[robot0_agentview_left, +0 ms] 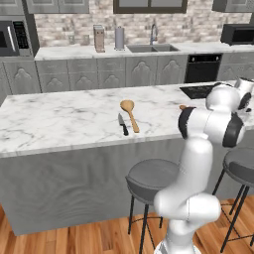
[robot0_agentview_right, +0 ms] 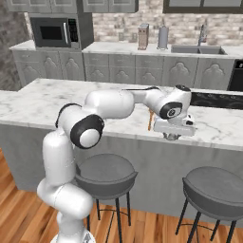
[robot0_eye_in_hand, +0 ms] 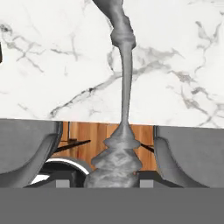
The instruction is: Pick up the metallic utensils from the counter and place them in the open drawer. Make sure not to pick up any wooden utensils.
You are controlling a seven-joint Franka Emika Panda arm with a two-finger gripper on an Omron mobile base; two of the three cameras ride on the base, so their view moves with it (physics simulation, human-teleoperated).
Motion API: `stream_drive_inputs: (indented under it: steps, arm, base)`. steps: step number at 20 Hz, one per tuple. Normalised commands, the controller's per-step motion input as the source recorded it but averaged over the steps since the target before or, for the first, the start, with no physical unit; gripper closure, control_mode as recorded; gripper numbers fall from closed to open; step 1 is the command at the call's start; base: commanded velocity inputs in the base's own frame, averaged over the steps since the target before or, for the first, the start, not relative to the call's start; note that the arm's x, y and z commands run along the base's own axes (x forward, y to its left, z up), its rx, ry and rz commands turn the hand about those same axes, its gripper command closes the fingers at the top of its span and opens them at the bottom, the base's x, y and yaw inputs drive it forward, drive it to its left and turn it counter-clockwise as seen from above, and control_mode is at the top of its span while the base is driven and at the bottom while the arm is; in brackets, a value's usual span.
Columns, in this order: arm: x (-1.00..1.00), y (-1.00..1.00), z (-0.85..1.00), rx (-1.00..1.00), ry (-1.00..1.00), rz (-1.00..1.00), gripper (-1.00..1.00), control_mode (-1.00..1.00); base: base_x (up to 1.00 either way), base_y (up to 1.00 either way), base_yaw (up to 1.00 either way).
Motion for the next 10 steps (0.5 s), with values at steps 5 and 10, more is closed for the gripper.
stream_drive_inputs:
  steps: [5, 10]
  arm:
    - [-1.00, 0.10, 0.62, 0.01, -0.18, -0.02, 1.00, -1.00]
    - [-1.00, 0.29, 0.52, 0.00, -0.13, 0.00, 1.00, -1.00]
  base:
    - [0.00, 0.00, 0.00]
    - [0.00, 0.00, 0.00]
